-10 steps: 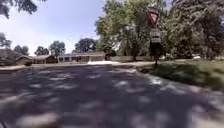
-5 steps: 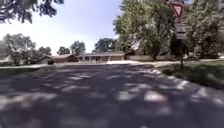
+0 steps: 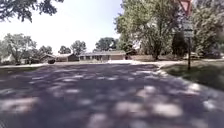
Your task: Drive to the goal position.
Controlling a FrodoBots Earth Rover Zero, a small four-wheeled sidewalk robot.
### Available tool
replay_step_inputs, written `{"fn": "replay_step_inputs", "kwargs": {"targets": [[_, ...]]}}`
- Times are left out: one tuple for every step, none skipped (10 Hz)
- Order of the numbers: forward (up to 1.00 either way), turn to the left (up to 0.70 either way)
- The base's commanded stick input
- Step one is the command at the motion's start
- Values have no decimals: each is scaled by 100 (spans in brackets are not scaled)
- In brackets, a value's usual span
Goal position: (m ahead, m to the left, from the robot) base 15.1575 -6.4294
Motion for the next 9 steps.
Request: {"fn": "replay_step_inputs", "kwargs": {"targets": [[70, -22], [70, 0], [70, 0], [70, 0], [70, 0], [70, 0], [70, 8], [70, 33], [70, 33]]}}
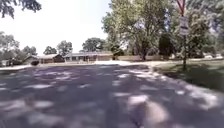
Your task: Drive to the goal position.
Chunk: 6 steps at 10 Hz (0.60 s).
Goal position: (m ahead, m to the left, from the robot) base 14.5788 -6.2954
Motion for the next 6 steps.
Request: {"fn": "replay_step_inputs", "kwargs": {"targets": [[70, 16], [70, 0], [70, 0], [70, 0], [70, 0], [70, 0]]}}
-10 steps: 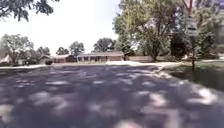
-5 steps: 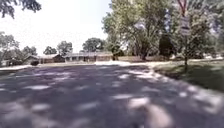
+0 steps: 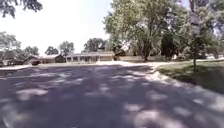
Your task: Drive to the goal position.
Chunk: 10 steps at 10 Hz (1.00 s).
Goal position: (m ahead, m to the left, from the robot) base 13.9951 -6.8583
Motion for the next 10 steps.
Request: {"fn": "replay_step_inputs", "kwargs": {"targets": [[70, 0], [70, 0], [70, 0], [70, 0], [70, 0], [70, 0], [70, 0], [70, 0], [70, 0], [70, 0]]}}
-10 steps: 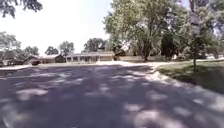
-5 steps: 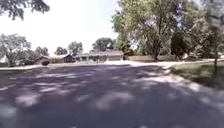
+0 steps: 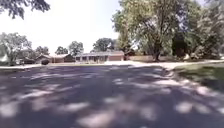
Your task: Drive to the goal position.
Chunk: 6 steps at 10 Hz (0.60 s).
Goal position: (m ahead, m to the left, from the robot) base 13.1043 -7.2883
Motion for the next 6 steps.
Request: {"fn": "replay_step_inputs", "kwargs": {"targets": [[70, 0], [70, 0], [70, 0], [70, 0], [70, 0], [70, 0]]}}
